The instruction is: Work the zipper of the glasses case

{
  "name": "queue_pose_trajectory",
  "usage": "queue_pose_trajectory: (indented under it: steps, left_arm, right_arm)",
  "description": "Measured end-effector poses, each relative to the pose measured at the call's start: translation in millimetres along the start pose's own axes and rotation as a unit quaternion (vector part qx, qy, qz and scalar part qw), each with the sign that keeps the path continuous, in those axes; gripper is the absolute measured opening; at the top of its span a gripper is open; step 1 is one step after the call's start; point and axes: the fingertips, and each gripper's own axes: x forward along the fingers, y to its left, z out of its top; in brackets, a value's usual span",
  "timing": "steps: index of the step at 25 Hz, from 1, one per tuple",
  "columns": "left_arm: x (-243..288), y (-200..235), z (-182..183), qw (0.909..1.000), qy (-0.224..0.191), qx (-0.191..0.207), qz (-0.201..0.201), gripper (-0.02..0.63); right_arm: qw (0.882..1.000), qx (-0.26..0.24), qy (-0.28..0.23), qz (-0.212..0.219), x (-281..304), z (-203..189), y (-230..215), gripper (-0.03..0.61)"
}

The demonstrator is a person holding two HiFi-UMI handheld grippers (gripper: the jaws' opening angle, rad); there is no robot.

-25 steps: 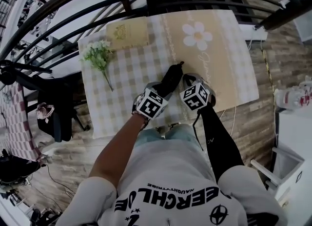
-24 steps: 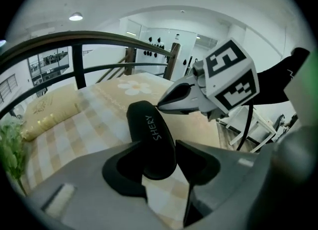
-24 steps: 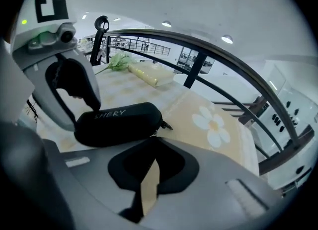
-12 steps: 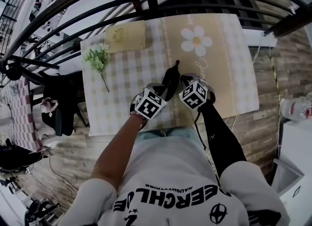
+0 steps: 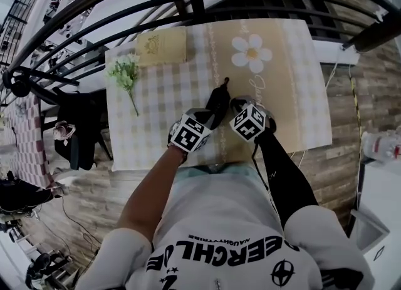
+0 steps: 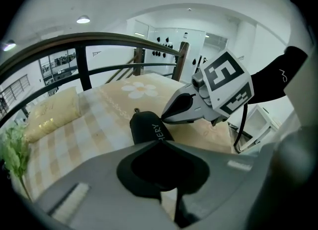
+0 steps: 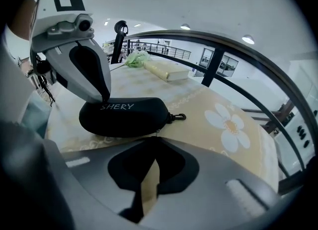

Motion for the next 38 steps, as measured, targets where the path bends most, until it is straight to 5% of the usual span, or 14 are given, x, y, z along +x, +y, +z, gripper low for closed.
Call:
queue_pose_trajectory:
  steps: [38]
  left_arm:
    - [1, 0, -1, 0.9999, 0.002, 0.011, -0.005, 0.103]
  right_arm:
    - [1.000, 0.002, -0.008, 0.023, -16, -2, 33, 0.031]
